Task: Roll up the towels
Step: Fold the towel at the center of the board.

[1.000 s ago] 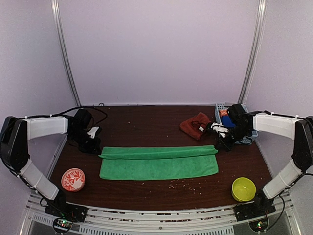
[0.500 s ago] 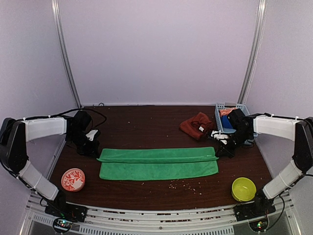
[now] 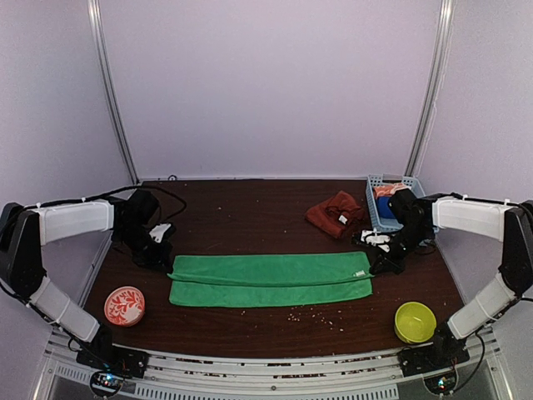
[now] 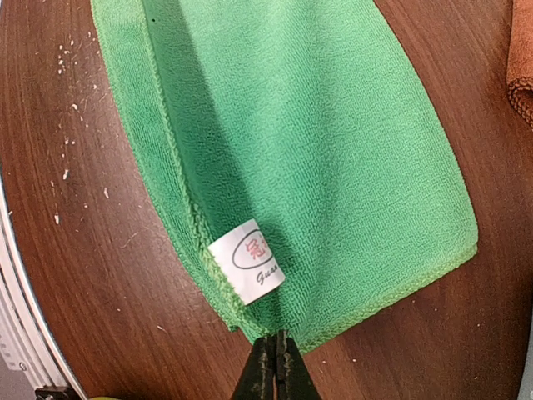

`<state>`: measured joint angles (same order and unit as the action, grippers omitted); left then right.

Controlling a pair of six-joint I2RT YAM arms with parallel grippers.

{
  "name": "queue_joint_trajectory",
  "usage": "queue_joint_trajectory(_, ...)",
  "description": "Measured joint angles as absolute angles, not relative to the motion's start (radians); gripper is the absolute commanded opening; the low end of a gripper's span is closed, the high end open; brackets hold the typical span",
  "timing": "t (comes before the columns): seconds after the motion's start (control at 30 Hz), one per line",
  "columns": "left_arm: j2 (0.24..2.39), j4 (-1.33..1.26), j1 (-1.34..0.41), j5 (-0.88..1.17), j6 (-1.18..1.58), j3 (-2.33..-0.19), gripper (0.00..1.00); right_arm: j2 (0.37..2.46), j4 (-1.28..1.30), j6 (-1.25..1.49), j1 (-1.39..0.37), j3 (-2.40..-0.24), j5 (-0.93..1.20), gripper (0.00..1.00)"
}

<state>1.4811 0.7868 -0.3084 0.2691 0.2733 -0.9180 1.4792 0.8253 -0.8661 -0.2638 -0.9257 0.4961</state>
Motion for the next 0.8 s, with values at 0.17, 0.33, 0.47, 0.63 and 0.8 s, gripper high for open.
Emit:
queue_joint_trajectory(0.17,1.481,0.79,-0.315,0.269,0.273,-0.913,0.0,1.479,0.839,-0.884,-0.264,-0.922,0.497,0.0)
queue_joint_trajectory(0.33,1.481,0.793,-0.318,0.269,0.273,-0.908,0.0,1.479,0.844,-0.899,-0.265,-0.912,0.496,0.0)
queue_joint_trajectory(0.47,1.481,0.797,-0.32,0.268,0.273,-0.905,0.0,1.479,0.845,-0.913,-0.27,-0.894,0.493,0.0)
queue_joint_trajectory(0.63,1.481,0.809,-0.323,0.264,0.273,-0.905,0.0,1.479,0.846,-0.92,-0.27,-0.89,0.493,0.0)
queue_joint_trajectory(0.8,1.477,0.827,-0.323,0.258,0.273,-0.905,0.0,1.475,0.852,-0.922,-0.27,-0.891,0.493,0.0)
